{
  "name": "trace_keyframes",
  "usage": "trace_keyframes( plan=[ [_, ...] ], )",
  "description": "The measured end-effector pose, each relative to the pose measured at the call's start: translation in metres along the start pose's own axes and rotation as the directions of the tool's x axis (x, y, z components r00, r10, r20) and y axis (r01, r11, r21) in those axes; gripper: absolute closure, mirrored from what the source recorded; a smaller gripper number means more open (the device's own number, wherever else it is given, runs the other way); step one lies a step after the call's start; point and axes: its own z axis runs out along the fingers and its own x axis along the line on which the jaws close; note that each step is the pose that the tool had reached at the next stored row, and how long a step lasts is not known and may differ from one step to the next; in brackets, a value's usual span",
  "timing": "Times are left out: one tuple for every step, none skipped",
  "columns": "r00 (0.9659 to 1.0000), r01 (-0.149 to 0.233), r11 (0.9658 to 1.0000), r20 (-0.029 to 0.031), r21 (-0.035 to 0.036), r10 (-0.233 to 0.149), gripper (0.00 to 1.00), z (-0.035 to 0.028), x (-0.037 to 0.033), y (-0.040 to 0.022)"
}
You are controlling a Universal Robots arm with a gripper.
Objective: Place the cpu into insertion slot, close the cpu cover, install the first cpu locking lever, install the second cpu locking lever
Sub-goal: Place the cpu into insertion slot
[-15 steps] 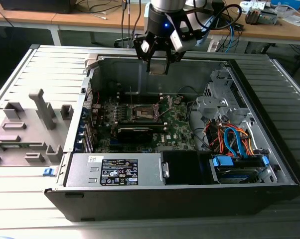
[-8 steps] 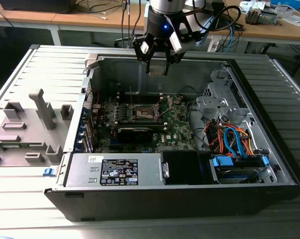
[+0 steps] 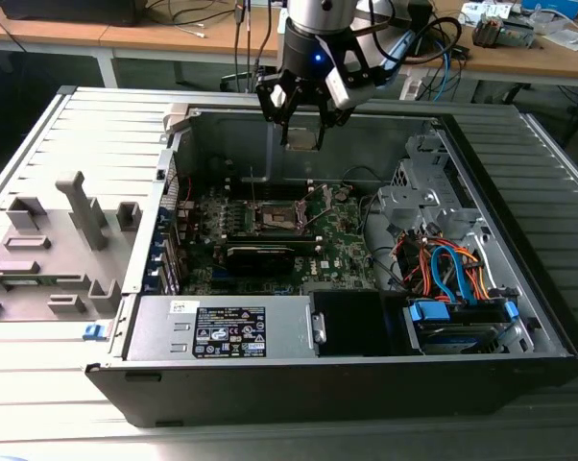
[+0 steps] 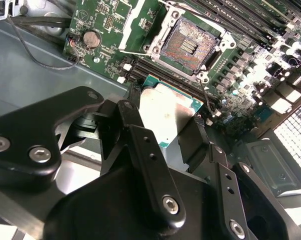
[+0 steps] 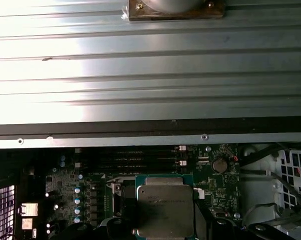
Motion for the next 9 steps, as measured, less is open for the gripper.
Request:
trace_keyframes(
  plan=[
    [1.0000,0.000,1.0000,0.0000,0.0001,0.000,0.45,0.0002,0.0001,0.0000],
    [1.0000,0.000,1.0000,0.0000,0.0001,0.000,0.45,0.0004,0.0002,-0.0001],
    [1.0000,0.000,1.0000,0.0000,0.0001,0.000,0.45,0.0004,0.0003,-0.0002],
    [1.0000,0.000,1.0000,0.0000,0.0001,0.000,0.45,0.0006,0.0003,-0.0004],
    [1.0000,0.000,1.0000,0.0000,0.0002,0.000,0.45,0.0007,0.0004,-0.0005],
    [1.0000,0.000,1.0000,0.0001,-0.0001,0.000,0.45,0.0011,0.0006,-0.0009],
    [1.0000,0.000,1.0000,0.0001,0.0000,0.000,0.45,0.0014,0.0007,-0.0013],
    [1.0000,0.000,1.0000,0.0000,0.0000,0.000,0.45,0.0014,0.0008,-0.0015],
    [1.0000,0.000,1.0000,-0.0001,0.0002,0.000,0.45,0.0015,0.0008,-0.0016]
  ],
)
